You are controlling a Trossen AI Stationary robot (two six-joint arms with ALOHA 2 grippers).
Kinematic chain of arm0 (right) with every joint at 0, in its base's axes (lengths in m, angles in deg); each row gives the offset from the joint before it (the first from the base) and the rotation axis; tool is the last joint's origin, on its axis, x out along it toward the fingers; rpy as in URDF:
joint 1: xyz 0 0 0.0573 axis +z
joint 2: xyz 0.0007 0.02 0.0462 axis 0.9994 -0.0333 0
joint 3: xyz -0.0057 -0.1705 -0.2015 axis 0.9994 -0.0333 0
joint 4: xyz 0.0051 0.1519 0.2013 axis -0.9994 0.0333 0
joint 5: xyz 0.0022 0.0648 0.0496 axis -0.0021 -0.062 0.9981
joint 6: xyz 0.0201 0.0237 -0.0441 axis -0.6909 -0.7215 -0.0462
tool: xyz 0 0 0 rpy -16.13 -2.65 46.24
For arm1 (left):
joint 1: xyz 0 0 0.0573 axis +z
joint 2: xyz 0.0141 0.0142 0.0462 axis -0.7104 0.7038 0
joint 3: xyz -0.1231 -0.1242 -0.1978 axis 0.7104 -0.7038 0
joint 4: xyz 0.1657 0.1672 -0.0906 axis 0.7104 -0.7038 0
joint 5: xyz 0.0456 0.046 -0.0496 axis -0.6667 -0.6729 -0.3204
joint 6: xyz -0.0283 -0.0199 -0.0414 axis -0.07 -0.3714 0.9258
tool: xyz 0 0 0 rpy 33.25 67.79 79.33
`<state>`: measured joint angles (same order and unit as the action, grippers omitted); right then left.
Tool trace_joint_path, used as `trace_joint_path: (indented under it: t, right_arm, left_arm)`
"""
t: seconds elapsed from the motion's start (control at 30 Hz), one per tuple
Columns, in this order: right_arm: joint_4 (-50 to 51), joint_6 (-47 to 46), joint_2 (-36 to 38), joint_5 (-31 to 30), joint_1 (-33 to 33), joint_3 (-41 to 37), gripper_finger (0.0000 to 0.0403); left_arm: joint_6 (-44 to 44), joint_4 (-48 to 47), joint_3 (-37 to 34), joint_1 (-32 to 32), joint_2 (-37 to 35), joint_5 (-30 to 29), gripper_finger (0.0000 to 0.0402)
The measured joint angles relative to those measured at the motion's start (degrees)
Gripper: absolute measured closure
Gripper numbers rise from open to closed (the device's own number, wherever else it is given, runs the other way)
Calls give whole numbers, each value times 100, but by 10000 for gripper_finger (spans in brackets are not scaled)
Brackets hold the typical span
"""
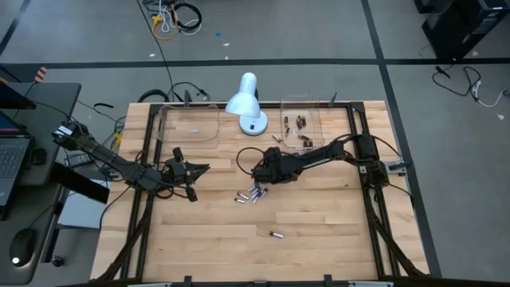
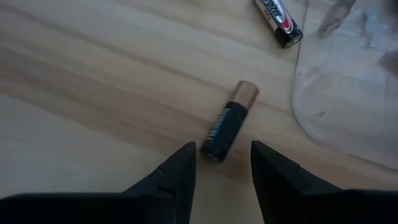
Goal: Sort batteries
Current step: Put the black battery in the transparent bin
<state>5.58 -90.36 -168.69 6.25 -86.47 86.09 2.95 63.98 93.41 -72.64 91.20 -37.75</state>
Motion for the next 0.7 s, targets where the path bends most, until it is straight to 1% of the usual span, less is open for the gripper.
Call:
trace_joint_path:
  t: [0.13, 0.33, 0.47, 0.57, 0.7]
  right_arm:
    - [-106, 7, 0, 0, -29, -88, 271]
    - [-819, 118, 36, 0, -91, -442, 277]
    - [-903, 119, 39, -22, -91, -505, 283]
    - [-919, 142, 33, -17, -91, -506, 295]
    - [-941, 247, 25, 30, -93, -507, 324]
  left_arm:
    - [0, 0, 0, 0, 0, 0, 369]
    - [0, 0, 0, 0, 0, 0, 369]
    - [2, 2, 0, 0, 0, 0, 369]
    - [2, 2, 0, 0, 0, 0, 369]
    - [10, 4, 0, 0, 0, 0, 369]
